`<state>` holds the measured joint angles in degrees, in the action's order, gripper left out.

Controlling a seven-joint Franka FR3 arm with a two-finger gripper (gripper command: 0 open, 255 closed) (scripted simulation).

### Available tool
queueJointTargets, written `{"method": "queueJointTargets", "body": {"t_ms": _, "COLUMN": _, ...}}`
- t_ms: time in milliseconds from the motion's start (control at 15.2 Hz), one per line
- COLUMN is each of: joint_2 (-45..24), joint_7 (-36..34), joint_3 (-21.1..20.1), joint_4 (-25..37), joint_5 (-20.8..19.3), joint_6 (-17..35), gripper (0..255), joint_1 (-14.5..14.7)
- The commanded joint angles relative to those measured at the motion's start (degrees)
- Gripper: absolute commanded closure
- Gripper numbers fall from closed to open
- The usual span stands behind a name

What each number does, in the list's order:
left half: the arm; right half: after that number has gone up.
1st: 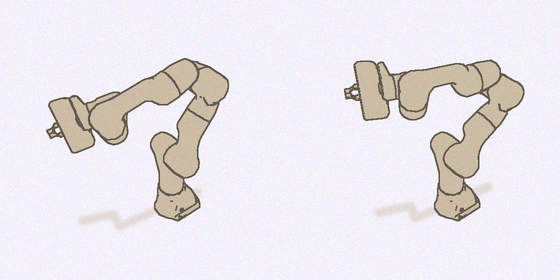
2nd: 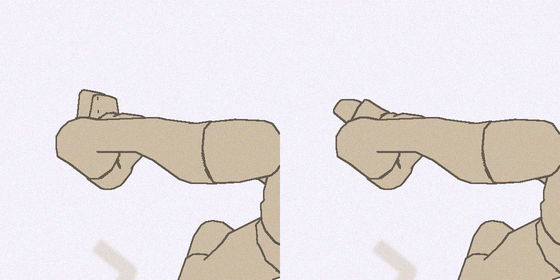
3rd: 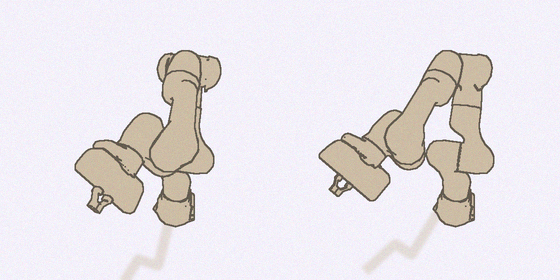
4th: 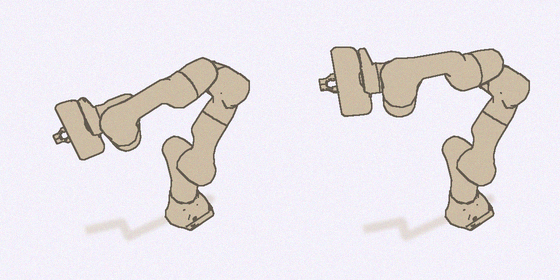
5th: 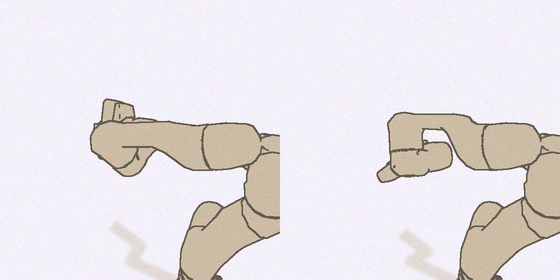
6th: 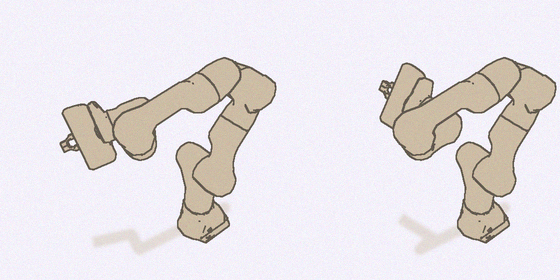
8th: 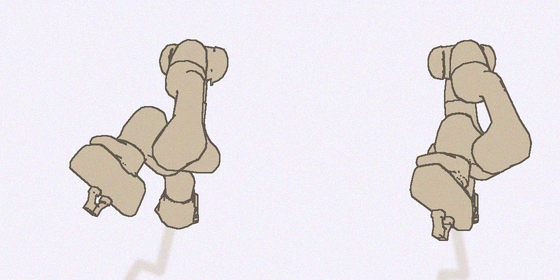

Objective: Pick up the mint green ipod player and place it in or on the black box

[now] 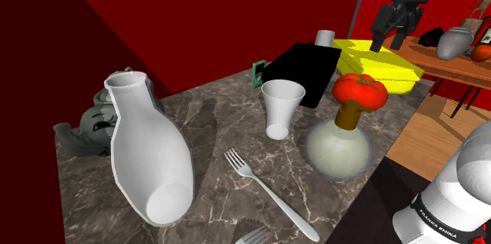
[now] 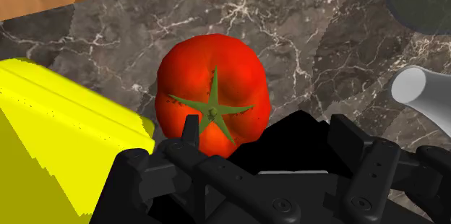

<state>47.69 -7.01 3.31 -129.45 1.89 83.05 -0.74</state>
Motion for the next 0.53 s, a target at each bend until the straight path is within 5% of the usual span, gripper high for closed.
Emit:
{"method": "queueJointTargets", "body": {"t_ms": 0, "joint_2": 0.0, "joint_7": 0.0, "joint_3": 0.0, "joint_4": 0.0, "joint_5": 0.0, "joint_6": 0.0, "gripper": 0, "joint_1": 0.0}}
{"method": "queueJointTargets", "body": {"t_ms": 462, "joint_2": -13.17, "joint_7": -4.06, "joint_3": -4.0, "joint_4": 4.85, "joint_5": 1.75, "joint_6": 8.2, "gripper": 0, "joint_1": 1.25}}
